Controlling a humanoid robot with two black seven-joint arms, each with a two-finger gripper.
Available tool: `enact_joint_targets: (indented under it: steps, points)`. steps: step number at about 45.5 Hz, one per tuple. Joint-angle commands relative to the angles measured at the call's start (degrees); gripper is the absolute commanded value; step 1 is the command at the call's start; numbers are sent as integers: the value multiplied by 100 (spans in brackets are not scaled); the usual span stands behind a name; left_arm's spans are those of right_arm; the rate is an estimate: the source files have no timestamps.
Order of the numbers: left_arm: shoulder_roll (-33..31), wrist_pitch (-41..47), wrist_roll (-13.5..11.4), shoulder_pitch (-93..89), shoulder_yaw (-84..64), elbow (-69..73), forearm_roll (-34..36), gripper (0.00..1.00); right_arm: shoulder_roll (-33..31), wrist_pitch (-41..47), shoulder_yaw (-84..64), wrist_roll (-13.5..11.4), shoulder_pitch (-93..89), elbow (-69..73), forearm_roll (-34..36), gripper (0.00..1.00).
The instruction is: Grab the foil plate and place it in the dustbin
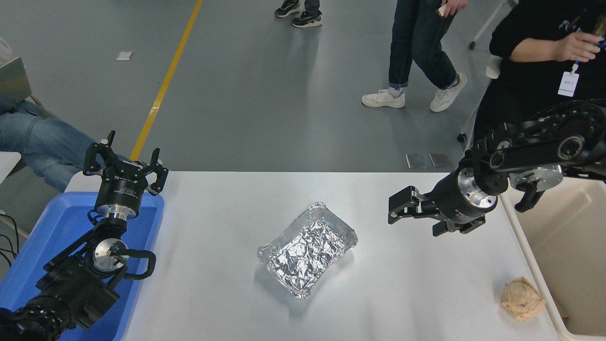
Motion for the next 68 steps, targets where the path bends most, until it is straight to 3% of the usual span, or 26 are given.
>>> enact_joint_targets:
  steps: [1,8,28,68]
  points:
    - [0,1,-3,1,0,0,1,99,186,-621,740,-4,-1030,-429,689,100]
    - [0,1,5,1,0,0,1,99,309,-928,1066,-4,-1435,-693,997,100]
    - [0,1,-4,1,0,0,1,99,801,-2062,1602,4,-2446,-1036,1024,100]
    - [0,1,5,1,0,0,1,99,1856,-2458,1910,13,-3360,-2424,1041,98]
